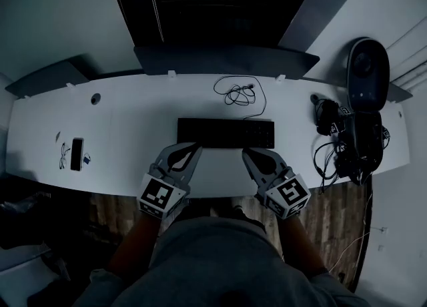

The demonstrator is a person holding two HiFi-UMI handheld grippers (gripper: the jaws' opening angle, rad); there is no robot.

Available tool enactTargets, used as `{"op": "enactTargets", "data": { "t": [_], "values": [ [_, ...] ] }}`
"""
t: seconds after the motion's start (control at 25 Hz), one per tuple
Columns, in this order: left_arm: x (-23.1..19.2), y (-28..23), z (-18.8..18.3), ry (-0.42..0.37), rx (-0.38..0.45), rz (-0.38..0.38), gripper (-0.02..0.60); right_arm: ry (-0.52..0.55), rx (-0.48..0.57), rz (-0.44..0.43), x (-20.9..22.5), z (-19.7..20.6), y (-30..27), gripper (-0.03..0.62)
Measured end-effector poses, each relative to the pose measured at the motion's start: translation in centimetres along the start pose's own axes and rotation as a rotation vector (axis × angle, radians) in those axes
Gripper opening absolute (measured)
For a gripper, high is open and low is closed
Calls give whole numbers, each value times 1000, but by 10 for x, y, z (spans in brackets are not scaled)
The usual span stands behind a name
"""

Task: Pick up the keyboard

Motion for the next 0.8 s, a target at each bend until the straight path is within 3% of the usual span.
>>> {"op": "enactTargets", "data": {
  "t": [0.24, 0.56, 0.8],
  "values": [
    [-29, 5, 12, 1, -11, 38, 6, -26, -20, 59, -6, 6, -18, 15],
    [-58, 1, 23, 54, -32, 5, 6, -58, -46, 140, 19, 18, -21, 15],
    [-70, -13, 33, 90, -48, -30, 6, -79, -58, 142, 45, 29, -24, 15]
  ]
}}
Point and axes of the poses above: the fingertips, and each gripper's own axes: y backward along the fingers, x to its right, z out of its underside, the point moved 3 cm from there along y, backward along the fingers, and after that the axes turned 1 degree about z, right-handed, at the moved point
